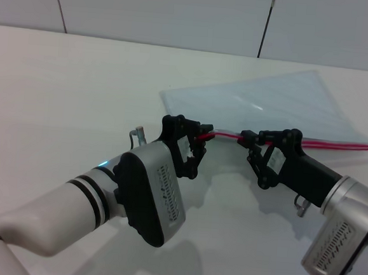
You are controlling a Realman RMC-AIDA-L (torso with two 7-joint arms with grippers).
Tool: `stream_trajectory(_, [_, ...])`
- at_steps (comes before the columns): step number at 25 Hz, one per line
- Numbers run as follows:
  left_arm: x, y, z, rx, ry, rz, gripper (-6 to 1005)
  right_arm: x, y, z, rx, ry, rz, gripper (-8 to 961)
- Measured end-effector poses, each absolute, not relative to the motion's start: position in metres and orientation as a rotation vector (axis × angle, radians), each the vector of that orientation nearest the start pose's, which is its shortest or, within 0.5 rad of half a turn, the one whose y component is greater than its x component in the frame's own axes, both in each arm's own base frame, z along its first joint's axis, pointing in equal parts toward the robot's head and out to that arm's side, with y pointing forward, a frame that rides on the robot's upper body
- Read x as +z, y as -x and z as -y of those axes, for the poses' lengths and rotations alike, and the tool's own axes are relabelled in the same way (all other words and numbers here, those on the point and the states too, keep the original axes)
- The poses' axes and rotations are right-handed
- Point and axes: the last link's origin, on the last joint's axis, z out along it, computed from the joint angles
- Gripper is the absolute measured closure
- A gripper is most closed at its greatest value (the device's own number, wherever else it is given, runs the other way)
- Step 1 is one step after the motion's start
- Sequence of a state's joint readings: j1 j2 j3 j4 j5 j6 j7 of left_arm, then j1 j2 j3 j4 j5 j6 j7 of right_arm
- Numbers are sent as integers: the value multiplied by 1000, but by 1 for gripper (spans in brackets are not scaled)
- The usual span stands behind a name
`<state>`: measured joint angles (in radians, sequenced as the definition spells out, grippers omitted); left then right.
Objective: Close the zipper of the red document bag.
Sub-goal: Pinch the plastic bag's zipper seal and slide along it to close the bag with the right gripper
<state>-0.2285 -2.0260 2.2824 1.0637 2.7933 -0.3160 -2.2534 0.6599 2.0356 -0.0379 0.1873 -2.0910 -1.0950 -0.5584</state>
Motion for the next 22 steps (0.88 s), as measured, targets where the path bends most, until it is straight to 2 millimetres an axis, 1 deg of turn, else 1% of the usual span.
stream_trajectory(2, [-109,196,-308,-76,2142,-507,903,-96,-257,-335,235,2186,715,871])
stream_trajectory(6, [-109,196,-308,-76,2142,-507,899,-97,-259,-335,220,2191,714,885])
stream_trajectory(10, [-110,196,-307,-76,2143,-508,896,-93,-268,-344,138,2173,660,888])
stream_trajectory(13, [-110,197,-307,-75,2144,-507,894,-83,-281,-351,58,2127,582,888])
stream_trajectory(16, [-110,197,-307,-75,2144,-508,892,-69,-296,-357,-12,2069,510,888])
stream_trajectory(22, [-110,197,-307,-74,2144,-508,887,-44,-321,-365,-108,1978,376,887])
